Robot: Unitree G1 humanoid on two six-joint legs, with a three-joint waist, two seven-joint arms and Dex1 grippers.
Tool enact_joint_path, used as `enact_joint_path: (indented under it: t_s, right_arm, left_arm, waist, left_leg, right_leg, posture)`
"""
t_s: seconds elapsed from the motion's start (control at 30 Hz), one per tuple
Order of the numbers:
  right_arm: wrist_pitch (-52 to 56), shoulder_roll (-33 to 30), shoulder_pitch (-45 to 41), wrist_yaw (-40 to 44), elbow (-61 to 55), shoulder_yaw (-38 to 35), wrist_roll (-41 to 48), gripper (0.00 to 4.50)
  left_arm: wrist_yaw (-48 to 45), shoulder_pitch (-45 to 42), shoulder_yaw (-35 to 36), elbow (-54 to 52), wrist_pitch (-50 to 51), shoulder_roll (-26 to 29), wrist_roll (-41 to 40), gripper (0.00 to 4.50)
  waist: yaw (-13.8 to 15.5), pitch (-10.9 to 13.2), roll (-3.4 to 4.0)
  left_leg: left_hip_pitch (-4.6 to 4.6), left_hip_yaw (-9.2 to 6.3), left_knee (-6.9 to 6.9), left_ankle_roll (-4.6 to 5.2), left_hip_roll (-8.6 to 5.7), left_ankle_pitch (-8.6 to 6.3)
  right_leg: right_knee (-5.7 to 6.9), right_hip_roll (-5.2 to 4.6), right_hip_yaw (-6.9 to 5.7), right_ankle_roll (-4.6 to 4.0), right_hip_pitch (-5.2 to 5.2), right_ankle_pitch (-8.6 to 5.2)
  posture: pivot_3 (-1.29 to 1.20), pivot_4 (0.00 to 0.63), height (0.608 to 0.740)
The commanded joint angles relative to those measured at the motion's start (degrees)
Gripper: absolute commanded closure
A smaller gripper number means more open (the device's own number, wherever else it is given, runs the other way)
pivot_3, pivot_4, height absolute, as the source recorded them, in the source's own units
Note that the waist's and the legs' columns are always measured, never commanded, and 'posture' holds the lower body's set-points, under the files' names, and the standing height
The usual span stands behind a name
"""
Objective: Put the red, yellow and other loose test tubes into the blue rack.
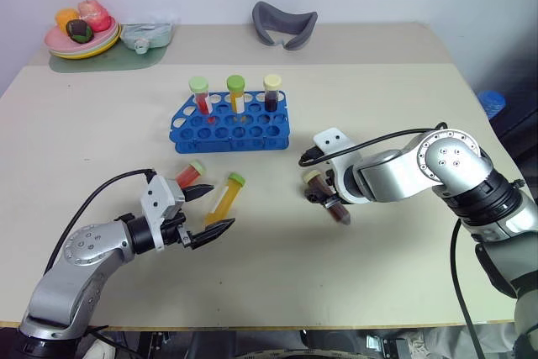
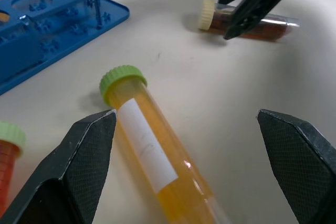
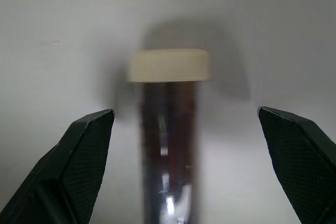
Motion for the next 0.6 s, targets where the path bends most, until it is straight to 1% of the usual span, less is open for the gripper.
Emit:
enact_joint_path:
  t_s: [0.03,0.4,0.43,0.5,0.6]
  right_arm:
    - [-0.1,1.0,0.4,-1.0,-0.1,-1.1,1.2,0.03]
    - [1.9,3.1,-0.3,-3.1,3.4,0.1,1.2,0.03]
    - [2.1,3.3,-0.4,-3.0,3.8,0.0,1.2,0.26]
    - [2.4,3.7,-0.4,-2.8,4.4,-0.2,1.2,0.92]
    - [2.9,4.3,-0.8,-2.7,5.2,-0.5,1.2,2.38]
  left_arm:
    - [-0.2,1.0,0.8,-1.5,-2.0,-0.1,0.4,0.13]
    - [-0.6,1.5,0.5,0.0,-4.4,-0.5,1.0,0.13]
    - [-0.5,1.5,0.6,-0.2,-4.2,-0.5,1.0,0.05]
    - [-0.3,1.4,0.7,-0.4,-3.9,-0.4,0.9,0.0]
    - [0.0,1.3,0.8,-0.5,-3.7,-0.4,0.8,0.0]
  waist:
    - [0.0,0.0,0.0]
    - [-0.1,0.0,0.0]
    - [-0.1,-0.1,-0.02]
    - [-0.1,-0.1,-0.01]
    - [-0.1,-0.1,-0.01]
  left_leg:
    - [0.0,0.0,0.0,0.0,0.0,0.0]
    - [0.02,0.0,0.02,0.0,0.0,0.0]
    - [0.02,0.0,0.01,0.0,0.0,0.0]
    - [0.03,0.0,0.02,0.0,0.01,0.0]
    - [0.04,0.0,0.02,0.0,0.01,0.0]
  right_leg:
    - [0.0,0.0,0.0,0.0,0.0,0.0]
    - [0.05,0.01,0.0,-0.01,0.0,0.0]
    - [0.05,0.02,0.0,0.0,0.01,0.0]
    - [0.06,0.02,0.01,-0.01,0.01,0.0]
    - [0.07,0.02,0.0,-0.01,0.01,0.0]
  posture:
    - [0.0,0.15,0.74]
    - [0.0,0.15,0.74]
    - [0.0,0.15,0.74]
    - [0.0,0.15,0.74]
    - [0.0,0.15,0.74]
